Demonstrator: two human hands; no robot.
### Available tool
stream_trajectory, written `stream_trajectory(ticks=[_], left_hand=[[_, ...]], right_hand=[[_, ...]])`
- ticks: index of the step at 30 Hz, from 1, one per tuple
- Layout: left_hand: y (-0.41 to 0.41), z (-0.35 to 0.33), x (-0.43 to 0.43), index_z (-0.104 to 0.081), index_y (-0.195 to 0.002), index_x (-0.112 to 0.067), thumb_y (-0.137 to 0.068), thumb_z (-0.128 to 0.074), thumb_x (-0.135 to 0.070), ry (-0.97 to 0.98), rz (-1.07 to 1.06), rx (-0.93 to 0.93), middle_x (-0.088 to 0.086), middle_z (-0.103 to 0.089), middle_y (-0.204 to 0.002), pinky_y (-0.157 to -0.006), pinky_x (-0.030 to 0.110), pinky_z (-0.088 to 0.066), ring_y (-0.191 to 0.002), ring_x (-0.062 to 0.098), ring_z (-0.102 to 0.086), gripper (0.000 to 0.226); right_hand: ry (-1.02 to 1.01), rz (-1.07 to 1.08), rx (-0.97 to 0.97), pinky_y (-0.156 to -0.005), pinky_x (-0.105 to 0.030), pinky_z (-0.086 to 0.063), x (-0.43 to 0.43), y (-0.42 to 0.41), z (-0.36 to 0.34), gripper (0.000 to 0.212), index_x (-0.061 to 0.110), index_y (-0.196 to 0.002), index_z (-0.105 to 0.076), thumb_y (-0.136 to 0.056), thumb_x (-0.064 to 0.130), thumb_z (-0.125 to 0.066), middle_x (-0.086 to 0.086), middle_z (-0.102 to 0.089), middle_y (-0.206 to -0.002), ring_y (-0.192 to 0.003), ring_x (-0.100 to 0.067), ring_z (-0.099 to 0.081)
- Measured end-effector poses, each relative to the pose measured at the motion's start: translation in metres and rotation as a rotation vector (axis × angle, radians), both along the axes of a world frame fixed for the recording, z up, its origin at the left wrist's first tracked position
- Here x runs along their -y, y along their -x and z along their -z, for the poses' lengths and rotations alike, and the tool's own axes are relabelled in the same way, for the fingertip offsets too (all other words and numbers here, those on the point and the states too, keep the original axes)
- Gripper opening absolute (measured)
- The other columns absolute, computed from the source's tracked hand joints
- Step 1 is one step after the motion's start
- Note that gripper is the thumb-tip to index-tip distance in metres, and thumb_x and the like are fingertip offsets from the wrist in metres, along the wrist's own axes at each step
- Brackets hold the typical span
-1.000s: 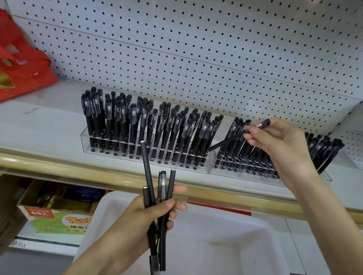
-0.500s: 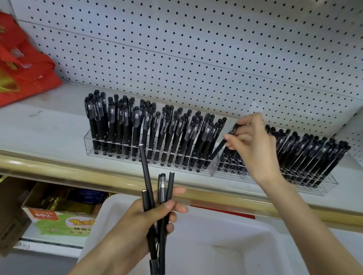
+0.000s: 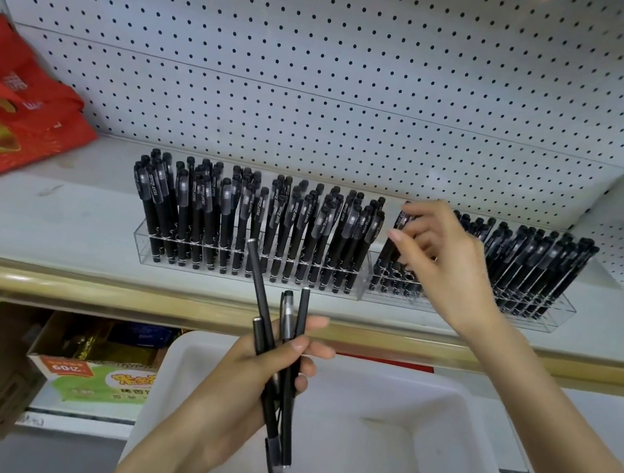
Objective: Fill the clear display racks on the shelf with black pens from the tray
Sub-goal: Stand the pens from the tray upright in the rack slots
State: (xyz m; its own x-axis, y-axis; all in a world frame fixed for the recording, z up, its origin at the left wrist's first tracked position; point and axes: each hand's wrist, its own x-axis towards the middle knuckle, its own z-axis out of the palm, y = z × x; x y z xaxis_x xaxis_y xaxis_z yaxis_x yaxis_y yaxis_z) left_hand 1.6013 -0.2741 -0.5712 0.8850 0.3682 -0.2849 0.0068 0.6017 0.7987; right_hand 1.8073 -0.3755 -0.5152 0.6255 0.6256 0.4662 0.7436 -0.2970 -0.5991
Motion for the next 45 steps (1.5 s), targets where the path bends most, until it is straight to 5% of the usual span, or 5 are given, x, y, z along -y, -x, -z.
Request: stream_trajectory(ticks=[4, 11, 34, 41, 45], left_hand=[[-0.013, -0.004, 0.010, -0.067, -0.110, -0.008, -0.094, -0.048, -0.007, -0.007, -0.027, 0.041, 0.008, -0.072, -0.090, -0.067, 0.021, -0.046, -0.067, 0.010, -0.055, 0.025], [-0.034, -0.008, 0.027, -0.057, -0.112, -0.001, -0.098, -0.041, -0.008, 0.152, -0.185, 0.200, 0.013, -0.072, -0.108, -0.084, 0.022, -0.055, -0.104, 0.020, -0.068, 0.022], [-0.042, -0.001, 0.026, -0.057, -0.098, -0.001, -0.097, -0.046, -0.005, -0.081, -0.273, 0.086, 0.017, -0.071, -0.105, -0.084, 0.032, -0.057, -0.099, 0.026, -0.070, 0.012], [-0.034, 0.004, 0.021, -0.057, -0.097, 0.005, -0.093, -0.050, 0.000, -0.118, -0.238, 0.051, 0.022, -0.067, -0.094, -0.078, 0.029, -0.058, -0.091, 0.031, -0.071, 0.009], [-0.033, 0.005, 0.024, -0.059, -0.097, 0.007, -0.090, -0.052, 0.005, -0.162, -0.200, 0.101, 0.020, -0.071, -0.099, -0.083, 0.031, -0.057, -0.094, 0.031, -0.071, 0.011]], right_hand=[[-0.063, -0.134, -0.428, -0.050, -0.025, -0.051, 0.023, 0.041, 0.018, 0.030, 0.005, -0.075, -0.062, -0.088, 0.032, -0.058, -0.010, -0.066, -0.064, -0.052, -0.012, -0.061], [0.131, -0.269, -0.913, -0.058, -0.025, -0.050, 0.047, 0.090, 0.065, 0.031, 0.008, -0.077, -0.068, -0.078, 0.039, -0.062, -0.003, -0.069, -0.069, -0.063, -0.013, -0.063], [-0.360, 0.012, -0.934, -0.052, -0.020, -0.047, 0.079, 0.058, 0.050, 0.022, -0.001, -0.077, -0.055, -0.070, -0.014, -0.072, -0.001, -0.067, -0.065, -0.059, -0.009, -0.057], [-0.530, -0.063, -1.066, -0.062, -0.020, -0.053, 0.075, 0.050, 0.048, 0.036, 0.013, -0.071, -0.069, -0.049, 0.031, -0.090, -0.008, -0.066, -0.070, -0.063, -0.014, -0.064], [-0.733, 0.044, -1.294, -0.058, -0.014, -0.052, 0.065, 0.052, 0.048, 0.023, 0.014, -0.070, -0.070, -0.056, 0.027, -0.082, -0.002, -0.063, -0.069, -0.060, -0.007, -0.062]])
